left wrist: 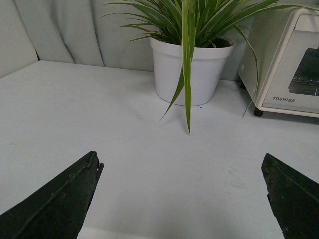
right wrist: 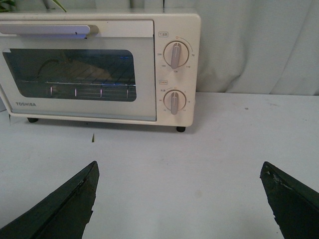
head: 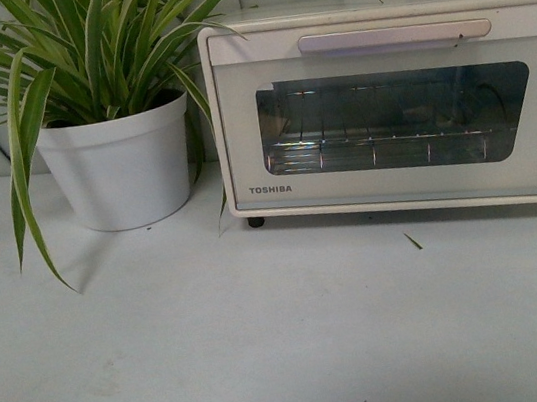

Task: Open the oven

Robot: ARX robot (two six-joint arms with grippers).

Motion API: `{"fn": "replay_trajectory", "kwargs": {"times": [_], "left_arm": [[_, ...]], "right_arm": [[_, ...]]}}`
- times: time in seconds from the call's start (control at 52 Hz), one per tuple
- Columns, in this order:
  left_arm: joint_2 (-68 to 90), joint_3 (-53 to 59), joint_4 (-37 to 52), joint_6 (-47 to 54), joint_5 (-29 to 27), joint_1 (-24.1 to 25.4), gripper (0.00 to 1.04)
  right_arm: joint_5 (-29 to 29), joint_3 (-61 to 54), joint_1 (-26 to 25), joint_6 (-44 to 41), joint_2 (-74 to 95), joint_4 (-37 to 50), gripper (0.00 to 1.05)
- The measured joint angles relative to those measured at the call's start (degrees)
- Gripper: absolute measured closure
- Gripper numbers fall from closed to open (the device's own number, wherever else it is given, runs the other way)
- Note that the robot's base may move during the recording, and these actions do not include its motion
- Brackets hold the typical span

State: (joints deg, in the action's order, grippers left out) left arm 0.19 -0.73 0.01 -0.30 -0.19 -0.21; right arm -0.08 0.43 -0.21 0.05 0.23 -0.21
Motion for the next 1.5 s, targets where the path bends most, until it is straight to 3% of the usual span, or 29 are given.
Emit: {"fn": "replay_trajectory", "kwargs": {"times": [0.788,0.885,0.962,1.25,1.5], "left_arm": [[0.0,0.0,0.0,0.0,-0.02,0.0,0.06],[4.81,-1.86,-5.25,-7.74,-7.41,-3.39,0.06],[11.65,-3.48,-5.27,-16.35,-6.19,-6.08,0.06],[43.45,-13.88,12.11,-42.49,-2.21,-18.25,0.06],[68.06,-23.45,25.2,-53.24,-3.41,-27.41,0.06]], "right_arm": [[0.0,0.0,0.0,0.0,0.0,0.0,0.09],[0.0,0.0,0.0,0.02,0.0,0.0,0.09],[-0.02,0.0,0.0,0.0,0.0,0.0,0.09],[0.0,0.0,0.0,0.0,0.0,0.0,0.09],[0.0,0.0,0.0,0.0,0.0,0.0,0.09]]}}
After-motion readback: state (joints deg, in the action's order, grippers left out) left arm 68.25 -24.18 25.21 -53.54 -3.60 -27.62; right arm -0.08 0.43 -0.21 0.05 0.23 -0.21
